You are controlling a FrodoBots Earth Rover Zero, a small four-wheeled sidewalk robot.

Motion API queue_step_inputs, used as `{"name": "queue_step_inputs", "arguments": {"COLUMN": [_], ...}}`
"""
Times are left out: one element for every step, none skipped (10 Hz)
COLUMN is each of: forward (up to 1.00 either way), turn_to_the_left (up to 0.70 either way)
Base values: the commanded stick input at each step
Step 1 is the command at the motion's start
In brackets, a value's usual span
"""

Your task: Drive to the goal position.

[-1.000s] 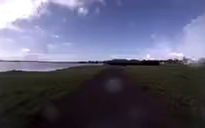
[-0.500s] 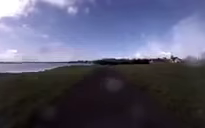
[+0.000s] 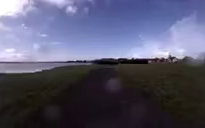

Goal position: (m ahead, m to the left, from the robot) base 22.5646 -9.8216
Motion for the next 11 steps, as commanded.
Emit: {"name": "queue_step_inputs", "arguments": {"forward": [0.70, 0.70, 0.70, 0.70, 0.70, 0.70, 0.70, 0.70, 0.70, 0.70, 0.70], "turn_to_the_left": [0.00, 0.00, 0.00, 0.00, 0.00, 0.00, 0.00, 0.00, 0.00, 0.00, 0.00]}}
